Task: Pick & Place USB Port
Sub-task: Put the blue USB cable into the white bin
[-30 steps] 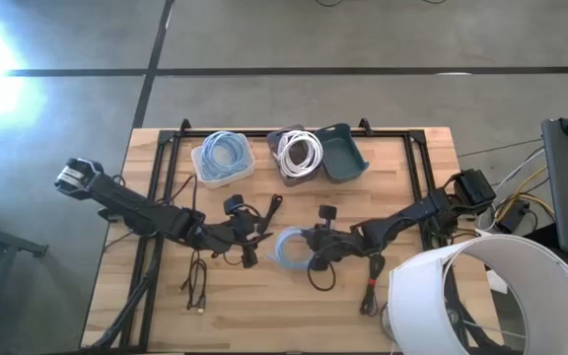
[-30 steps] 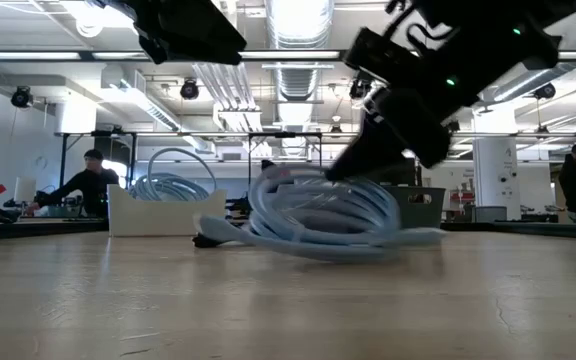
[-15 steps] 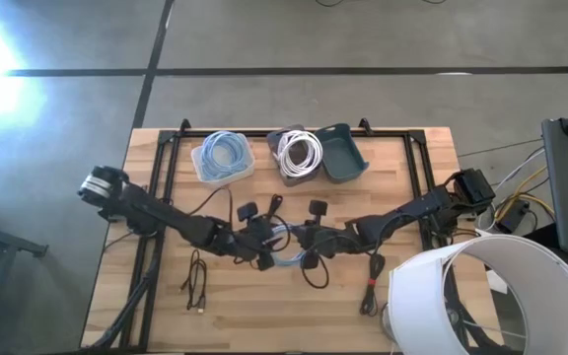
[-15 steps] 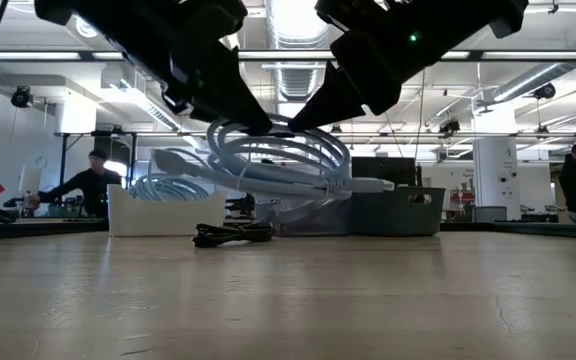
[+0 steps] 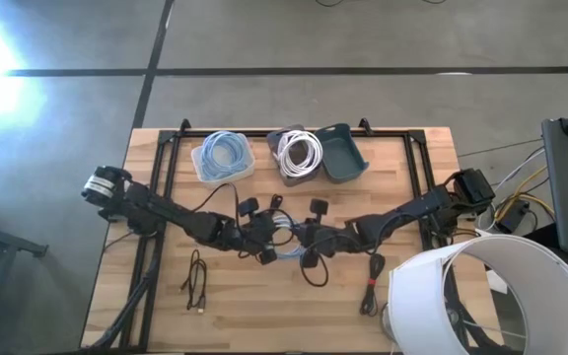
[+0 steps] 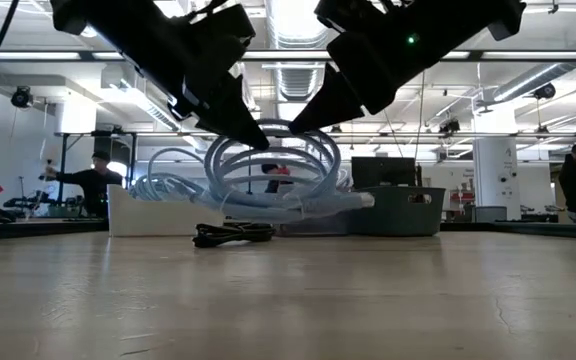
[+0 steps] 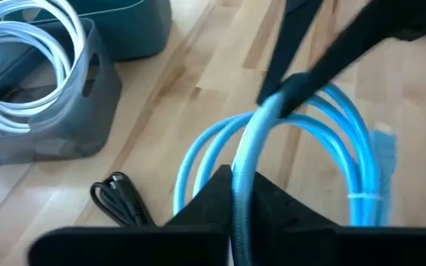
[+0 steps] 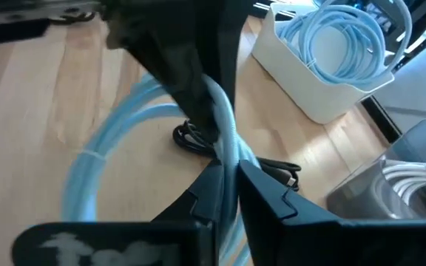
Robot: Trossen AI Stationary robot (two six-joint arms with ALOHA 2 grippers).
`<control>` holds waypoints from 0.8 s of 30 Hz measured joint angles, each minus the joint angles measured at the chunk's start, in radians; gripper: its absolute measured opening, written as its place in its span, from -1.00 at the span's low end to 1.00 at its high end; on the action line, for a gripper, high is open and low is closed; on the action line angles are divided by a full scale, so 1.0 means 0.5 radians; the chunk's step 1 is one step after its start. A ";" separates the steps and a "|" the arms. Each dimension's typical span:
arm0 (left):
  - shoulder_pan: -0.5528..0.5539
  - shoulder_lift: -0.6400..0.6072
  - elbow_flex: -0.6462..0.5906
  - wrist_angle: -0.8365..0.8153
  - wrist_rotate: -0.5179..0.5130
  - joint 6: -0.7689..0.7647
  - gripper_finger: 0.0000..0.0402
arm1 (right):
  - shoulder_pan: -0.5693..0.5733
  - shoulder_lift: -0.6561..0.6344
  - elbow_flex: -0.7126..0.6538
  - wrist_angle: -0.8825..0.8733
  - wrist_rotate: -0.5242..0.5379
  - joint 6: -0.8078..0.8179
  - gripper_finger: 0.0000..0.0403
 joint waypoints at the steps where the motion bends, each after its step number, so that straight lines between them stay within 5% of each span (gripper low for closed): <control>1: 0.005 0.000 -0.001 -0.001 0.001 0.001 -0.92 | 0.001 0.000 0.000 -0.005 -0.002 0.009 -0.78; 10: 0.010 -0.001 0.003 -0.043 -0.008 -0.026 -0.90 | 0.005 -0.003 0.026 -0.255 0.042 0.049 -0.42; 14: 0.011 -0.008 0.092 -0.183 -0.020 -0.028 -0.93 | 0.025 -0.063 0.150 -0.664 0.092 0.040 -0.32; 20: 0.001 -0.061 0.422 -0.845 -0.302 -0.026 -0.90 | 0.048 -0.170 0.414 -1.516 0.105 0.507 -0.23; 24: 0.017 -0.122 0.648 -1.240 -0.497 -0.060 -0.91 | 0.057 -0.246 0.391 -1.678 0.210 0.656 -0.22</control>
